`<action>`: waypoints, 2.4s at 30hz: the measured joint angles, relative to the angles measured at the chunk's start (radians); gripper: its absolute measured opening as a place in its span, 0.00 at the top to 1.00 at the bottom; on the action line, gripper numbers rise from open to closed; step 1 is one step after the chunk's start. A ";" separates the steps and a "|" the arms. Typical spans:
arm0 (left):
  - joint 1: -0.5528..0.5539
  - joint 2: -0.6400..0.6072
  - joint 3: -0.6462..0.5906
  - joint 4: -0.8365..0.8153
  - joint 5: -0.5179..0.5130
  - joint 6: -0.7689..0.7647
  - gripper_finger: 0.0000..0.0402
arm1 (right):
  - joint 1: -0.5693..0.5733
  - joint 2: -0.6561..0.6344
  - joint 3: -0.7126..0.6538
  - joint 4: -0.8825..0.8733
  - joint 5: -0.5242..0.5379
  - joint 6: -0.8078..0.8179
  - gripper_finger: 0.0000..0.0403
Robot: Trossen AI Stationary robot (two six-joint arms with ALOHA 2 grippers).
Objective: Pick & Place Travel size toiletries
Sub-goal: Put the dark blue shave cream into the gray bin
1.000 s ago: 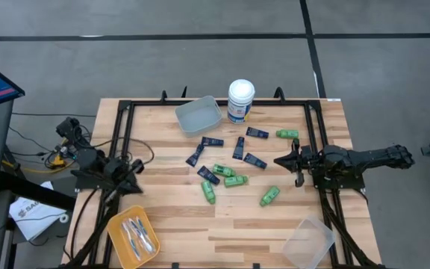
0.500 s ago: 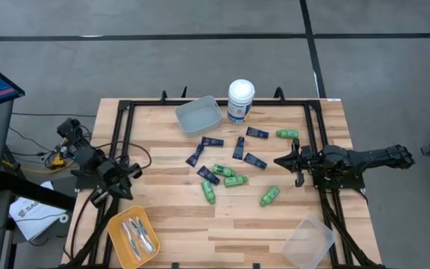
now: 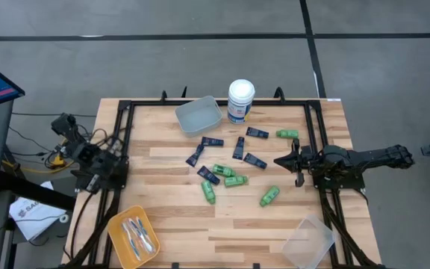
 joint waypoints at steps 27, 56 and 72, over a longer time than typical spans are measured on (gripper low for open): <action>0.124 0.369 0.001 0.311 -0.601 -0.125 1.00 | 0.000 0.000 0.000 0.000 0.000 0.000 0.99; 0.478 1.084 0.764 -0.778 -0.707 -0.663 0.98 | 0.000 0.000 0.000 0.003 0.000 0.069 0.99; 0.773 1.197 0.871 -1.137 -0.133 -0.755 0.58 | 0.000 0.000 0.000 0.003 0.000 0.069 0.99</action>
